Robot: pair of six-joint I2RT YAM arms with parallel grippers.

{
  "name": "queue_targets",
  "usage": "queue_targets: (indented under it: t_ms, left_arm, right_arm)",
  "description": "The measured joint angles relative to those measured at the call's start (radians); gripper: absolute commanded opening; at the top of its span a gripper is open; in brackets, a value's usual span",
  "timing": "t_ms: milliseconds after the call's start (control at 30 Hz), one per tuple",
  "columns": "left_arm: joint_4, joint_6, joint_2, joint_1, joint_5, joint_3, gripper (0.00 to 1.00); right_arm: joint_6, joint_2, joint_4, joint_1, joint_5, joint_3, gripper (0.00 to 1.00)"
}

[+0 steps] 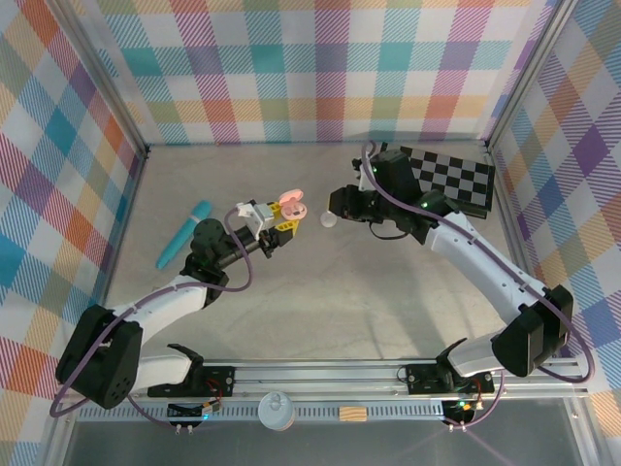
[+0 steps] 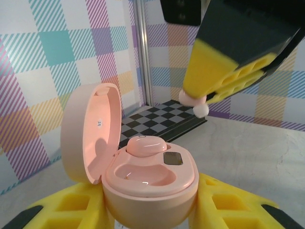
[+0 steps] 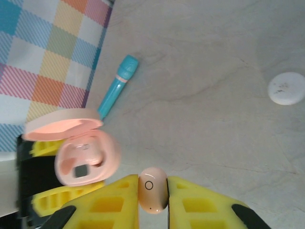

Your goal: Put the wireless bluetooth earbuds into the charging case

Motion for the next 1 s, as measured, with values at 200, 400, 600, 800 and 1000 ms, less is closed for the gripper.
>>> queue_targets:
  t_ms: [200,400,600,800,1000]
  left_arm:
    - [0.003,0.008,0.031,-0.009,-0.009,0.0,0.36]
    - [0.023,0.015,0.041,-0.01,-0.016,0.0,0.36]
    - [0.024,0.019,0.041,-0.011,-0.031,0.0,0.36]
    - [0.023,0.025,0.041,-0.011,-0.043,0.0,0.36]
    - [0.018,0.026,0.041,-0.011,-0.053,0.0,0.36]
  right_arm:
    - [-0.018,0.022,-0.006,0.062,0.004,0.091,0.19]
    - [-0.029,0.1,-0.001,0.1,0.003,0.171,0.18]
    - [-0.029,0.175,0.002,0.12,-0.001,0.196,0.18]
    - [-0.029,0.208,0.002,0.124,-0.016,0.197,0.18]
    - [-0.028,0.221,0.012,0.127,-0.031,0.201,0.18]
